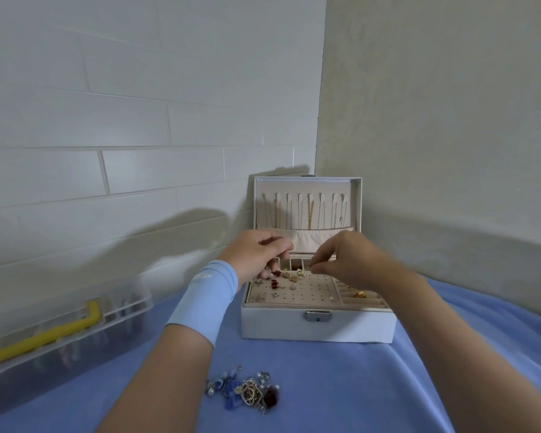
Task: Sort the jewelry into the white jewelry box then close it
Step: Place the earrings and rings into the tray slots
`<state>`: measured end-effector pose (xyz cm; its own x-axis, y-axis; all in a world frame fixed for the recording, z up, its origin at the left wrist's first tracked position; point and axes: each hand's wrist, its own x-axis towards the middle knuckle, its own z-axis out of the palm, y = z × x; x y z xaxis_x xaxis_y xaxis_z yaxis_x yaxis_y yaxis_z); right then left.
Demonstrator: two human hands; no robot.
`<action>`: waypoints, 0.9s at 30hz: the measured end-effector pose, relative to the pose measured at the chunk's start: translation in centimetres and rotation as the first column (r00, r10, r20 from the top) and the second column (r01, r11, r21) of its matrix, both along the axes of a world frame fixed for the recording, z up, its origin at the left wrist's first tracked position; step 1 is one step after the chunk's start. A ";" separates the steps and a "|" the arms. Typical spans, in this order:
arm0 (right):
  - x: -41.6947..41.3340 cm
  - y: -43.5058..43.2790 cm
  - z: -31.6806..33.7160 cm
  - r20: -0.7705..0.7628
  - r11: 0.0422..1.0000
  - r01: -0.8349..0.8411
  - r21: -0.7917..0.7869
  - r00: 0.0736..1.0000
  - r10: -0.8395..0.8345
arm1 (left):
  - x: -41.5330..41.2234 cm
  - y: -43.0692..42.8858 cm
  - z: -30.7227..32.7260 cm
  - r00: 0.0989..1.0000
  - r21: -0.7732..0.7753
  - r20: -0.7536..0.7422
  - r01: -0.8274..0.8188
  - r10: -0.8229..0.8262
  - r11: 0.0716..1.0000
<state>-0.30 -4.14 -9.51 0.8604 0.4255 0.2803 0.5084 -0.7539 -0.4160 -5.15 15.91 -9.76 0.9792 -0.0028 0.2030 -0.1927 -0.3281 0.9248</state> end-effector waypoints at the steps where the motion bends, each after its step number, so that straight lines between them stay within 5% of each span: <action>1: -0.1 0.2 -0.1 -0.014 0.998 0.003 -0.057 1.000 -0.004 | 0.0 0.1 0.0 1.000 0.012 -0.005 0.001 -0.001 1.000; 9: -1.0 1.1 0.2 0.016 0.976 0.008 -0.220 1.000 -0.004 | -0.2 1.2 0.5 1.000 -0.015 0.009 -0.029 0.029 0.999; 27: -1.1 1.1 0.1 0.032 0.963 0.018 -0.270 0.999 -0.009 | -0.4 0.8 0.5 0.999 0.061 0.004 -0.036 0.036 0.997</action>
<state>-1.42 -3.02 -9.38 0.8595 0.4776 0.1823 0.5067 -0.8431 -0.1803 -5.57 16.72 -9.25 0.9782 0.0201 0.2068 -0.1827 -0.3911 0.9021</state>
